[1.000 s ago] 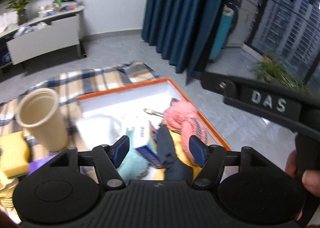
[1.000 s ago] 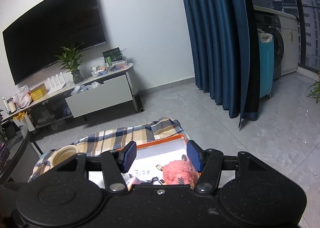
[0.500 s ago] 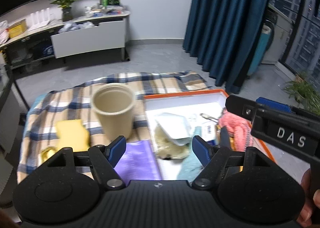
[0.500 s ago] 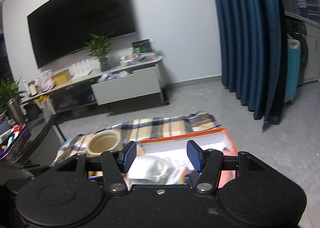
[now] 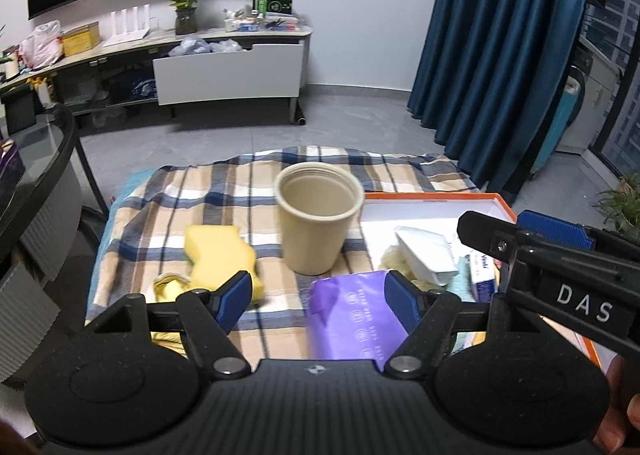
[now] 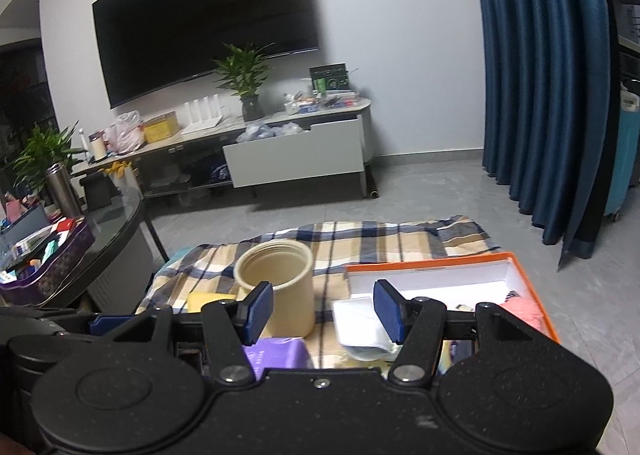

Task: Organize soft objects
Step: 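Move both tools back over the pile of soft items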

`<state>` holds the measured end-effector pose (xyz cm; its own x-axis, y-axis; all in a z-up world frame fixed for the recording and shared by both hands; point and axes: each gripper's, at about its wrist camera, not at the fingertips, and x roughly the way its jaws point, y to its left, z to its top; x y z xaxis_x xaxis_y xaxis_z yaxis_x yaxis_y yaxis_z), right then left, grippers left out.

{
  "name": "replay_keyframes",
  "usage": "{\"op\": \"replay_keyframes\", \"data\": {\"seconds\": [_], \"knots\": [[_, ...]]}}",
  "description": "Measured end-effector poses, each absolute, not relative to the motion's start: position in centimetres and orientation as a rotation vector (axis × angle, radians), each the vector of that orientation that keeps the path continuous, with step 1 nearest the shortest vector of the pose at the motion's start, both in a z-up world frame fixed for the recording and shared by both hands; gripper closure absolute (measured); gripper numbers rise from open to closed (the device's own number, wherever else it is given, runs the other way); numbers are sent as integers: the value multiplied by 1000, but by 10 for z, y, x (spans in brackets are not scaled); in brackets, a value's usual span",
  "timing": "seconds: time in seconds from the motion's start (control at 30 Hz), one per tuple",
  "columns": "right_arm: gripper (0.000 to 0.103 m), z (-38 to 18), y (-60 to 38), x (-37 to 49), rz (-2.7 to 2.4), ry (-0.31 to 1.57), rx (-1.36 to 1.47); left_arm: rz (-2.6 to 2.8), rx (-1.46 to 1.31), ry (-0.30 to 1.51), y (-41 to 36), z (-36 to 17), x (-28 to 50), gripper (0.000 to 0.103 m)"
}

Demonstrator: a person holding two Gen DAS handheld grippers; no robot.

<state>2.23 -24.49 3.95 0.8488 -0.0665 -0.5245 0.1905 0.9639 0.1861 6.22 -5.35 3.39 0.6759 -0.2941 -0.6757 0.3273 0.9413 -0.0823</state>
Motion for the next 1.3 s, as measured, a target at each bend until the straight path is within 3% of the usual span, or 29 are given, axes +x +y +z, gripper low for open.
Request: {"op": "replay_keyframes", "data": {"seconds": [0.7, 1.03, 1.3], "knots": [[35, 34, -185, 51, -11, 594, 164, -245, 4, 761, 13, 23, 69, 25], [35, 23, -173, 58, 22, 638, 154, -185, 40, 869, 49, -35, 92, 24], [34, 16, -163, 69, 30, 674, 149, -227, 128, 849, 37, -61, 117, 24]]}}
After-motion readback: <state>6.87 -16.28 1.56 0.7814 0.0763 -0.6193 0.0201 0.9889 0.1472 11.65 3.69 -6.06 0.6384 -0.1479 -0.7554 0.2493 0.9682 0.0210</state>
